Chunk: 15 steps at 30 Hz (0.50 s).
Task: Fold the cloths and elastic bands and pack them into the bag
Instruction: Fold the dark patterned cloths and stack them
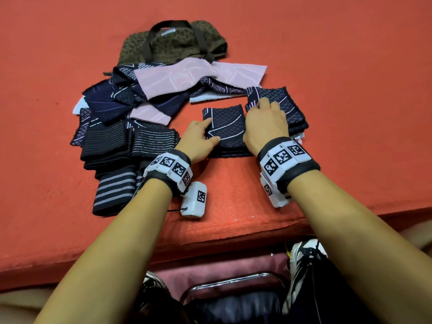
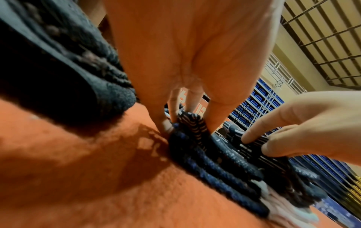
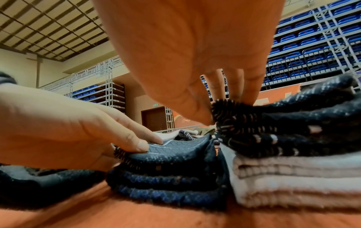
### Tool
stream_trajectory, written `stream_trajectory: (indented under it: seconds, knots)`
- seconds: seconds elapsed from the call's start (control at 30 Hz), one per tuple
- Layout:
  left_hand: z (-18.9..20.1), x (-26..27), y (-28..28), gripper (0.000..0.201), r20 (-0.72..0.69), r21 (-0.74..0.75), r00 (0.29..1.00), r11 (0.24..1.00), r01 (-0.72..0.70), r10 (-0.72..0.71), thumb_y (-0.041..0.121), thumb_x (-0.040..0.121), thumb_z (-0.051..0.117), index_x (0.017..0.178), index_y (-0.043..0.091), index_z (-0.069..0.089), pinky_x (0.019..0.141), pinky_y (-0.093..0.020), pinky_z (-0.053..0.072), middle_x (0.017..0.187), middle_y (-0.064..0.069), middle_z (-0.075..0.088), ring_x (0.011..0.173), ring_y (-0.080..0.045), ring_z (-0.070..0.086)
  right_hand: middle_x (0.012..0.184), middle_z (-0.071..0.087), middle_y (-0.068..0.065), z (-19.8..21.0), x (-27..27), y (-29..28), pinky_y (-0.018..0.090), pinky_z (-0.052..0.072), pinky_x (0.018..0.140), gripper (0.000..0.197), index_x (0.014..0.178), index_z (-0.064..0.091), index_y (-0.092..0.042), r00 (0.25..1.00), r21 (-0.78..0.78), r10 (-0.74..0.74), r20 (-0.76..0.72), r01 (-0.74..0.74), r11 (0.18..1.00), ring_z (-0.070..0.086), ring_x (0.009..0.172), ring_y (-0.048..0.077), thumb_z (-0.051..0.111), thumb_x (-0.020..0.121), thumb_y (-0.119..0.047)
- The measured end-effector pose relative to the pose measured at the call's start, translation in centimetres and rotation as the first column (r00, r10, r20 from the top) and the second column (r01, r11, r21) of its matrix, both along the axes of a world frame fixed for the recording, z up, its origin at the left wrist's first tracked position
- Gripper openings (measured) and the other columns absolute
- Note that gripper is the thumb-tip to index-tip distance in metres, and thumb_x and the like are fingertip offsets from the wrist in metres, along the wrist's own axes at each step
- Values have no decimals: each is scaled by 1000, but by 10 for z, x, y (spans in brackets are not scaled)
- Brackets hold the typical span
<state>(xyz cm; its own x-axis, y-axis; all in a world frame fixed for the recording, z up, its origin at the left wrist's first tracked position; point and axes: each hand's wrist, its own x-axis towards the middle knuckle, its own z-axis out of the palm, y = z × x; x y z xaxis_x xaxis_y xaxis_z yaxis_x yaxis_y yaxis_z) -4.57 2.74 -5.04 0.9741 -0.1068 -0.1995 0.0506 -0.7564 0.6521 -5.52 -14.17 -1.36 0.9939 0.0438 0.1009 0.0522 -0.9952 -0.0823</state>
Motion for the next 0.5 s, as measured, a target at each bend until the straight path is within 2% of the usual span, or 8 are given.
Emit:
stream_trajectory:
  seconds: [0.1, 0.17, 0.33, 0.4, 0.43, 0.47, 0.5]
  knots:
    - [-16, 9, 1, 61, 16, -79, 1000, 997, -14, 15, 52, 72, 58, 129, 29, 58, 103, -42, 48, 121, -7, 60, 111, -23, 61, 130, 46, 16, 5, 0, 2, 45, 35, 99, 27, 108, 66, -6, 999, -20, -54, -7, 53, 998, 42, 120, 37, 59, 87, -22]
    - [-31, 18, 4, 59, -9, -105, 1000, 994, -17, 16, 54, 69, 56, 124, 32, 59, 100, -43, 50, 116, -6, 63, 108, -23, 63, 132, 44, 15, 4, -1, 5, 45, 35, 100, 29, 109, 66, -8, 997, -28, -65, -28, 65, 998, 41, 122, 36, 60, 87, -25]
    - [-40, 19, 3, 54, -5, -90, 1000, 996, -2, 2, 52, 74, 54, 121, 26, 58, 95, -47, 53, 111, -9, 64, 106, -29, 62, 134, 42, 12, -8, -5, 9, 44, 33, 99, 32, 110, 66, -10, 999, -33, -36, -31, 35, 999, 39, 122, 34, 61, 82, -23]
    - [-23, 6, -3, 54, -11, -66, 1000, 998, -11, 10, 48, 79, 53, 126, 23, 56, 104, -38, 46, 118, -8, 57, 110, -24, 58, 135, 41, 12, -10, -5, 10, 43, 34, 99, 34, 111, 65, -10, 999, -34, -29, -22, 28, 999, 39, 122, 34, 63, 80, -23]
    - [-18, 0, -5, 51, -13, -52, 1000, 999, -17, 16, 41, 85, 54, 132, 19, 52, 106, -27, 39, 121, -6, 49, 113, -19, 52, 135, 42, 12, -10, -6, 10, 43, 34, 99, 36, 112, 64, -9, 999, -38, -25, -21, 24, 999, 39, 122, 34, 63, 79, -23]
    - [-18, -2, -4, 51, -13, -44, 1000, 999, -21, 21, 31, 92, 55, 139, 15, 47, 102, -16, 30, 122, -3, 41, 113, -15, 45, 134, 42, 12, -10, -7, 11, 43, 34, 98, 37, 114, 63, -9, 1000, -47, -18, -18, 18, 999, 40, 122, 34, 64, 79, -22]
    - [-20, -2, -4, 53, -12, -35, 999, 999, -30, 30, 25, 95, 54, 145, 12, 41, 96, -10, 24, 122, -3, 35, 113, -13, 40, 133, 43, 12, -11, -9, 11, 43, 34, 97, 37, 114, 62, -8, 1000, -59, -10, -11, 9, 998, 40, 121, 34, 63, 79, -21]
